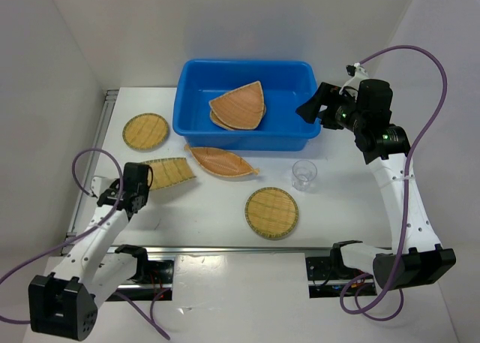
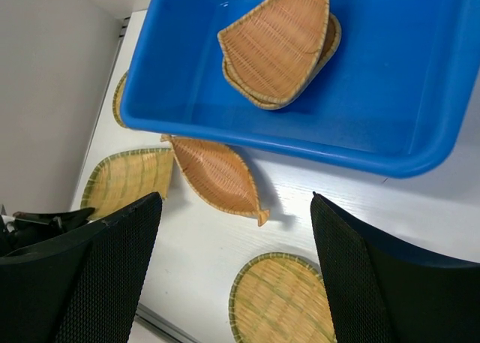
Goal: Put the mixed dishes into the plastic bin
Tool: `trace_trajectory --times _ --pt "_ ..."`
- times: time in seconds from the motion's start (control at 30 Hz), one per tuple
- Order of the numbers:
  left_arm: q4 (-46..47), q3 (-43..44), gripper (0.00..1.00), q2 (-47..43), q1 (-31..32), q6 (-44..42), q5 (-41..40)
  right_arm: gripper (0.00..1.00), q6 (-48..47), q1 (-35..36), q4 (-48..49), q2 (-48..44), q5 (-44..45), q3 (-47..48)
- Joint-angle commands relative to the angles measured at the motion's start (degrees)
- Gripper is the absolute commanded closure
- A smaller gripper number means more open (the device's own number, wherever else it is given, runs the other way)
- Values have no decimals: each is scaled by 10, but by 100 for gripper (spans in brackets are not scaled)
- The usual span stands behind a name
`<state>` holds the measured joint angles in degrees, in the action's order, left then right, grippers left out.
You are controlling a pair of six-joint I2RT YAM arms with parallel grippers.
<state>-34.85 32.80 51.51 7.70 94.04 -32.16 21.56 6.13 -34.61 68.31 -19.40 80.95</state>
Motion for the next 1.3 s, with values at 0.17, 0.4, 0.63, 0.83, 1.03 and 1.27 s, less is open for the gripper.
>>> trace_trajectory --times 0.17,0.4,0.63,0.83,1.03,1.27 --pt "-23 107 100 -54 -3 -74 -67 15 -6 3 35 0 -22 -9" --pt "-7 209 100 -69 -3 -149 -107 15 -6 3 35 10 -22 -14" --pt "93 298 100 -52 -3 -239 -51 15 -6 3 30 16 -28 -14" --pt "235 353 100 65 -3 -272 106 15 -6 3 30 27 -38 -14" --pt "338 416 100 225 23 -313 204 15 0 3 40 50 -49 -25" --pt "403 490 100 397 75 -339 256 15 -6 3 40 68 -54 -32"
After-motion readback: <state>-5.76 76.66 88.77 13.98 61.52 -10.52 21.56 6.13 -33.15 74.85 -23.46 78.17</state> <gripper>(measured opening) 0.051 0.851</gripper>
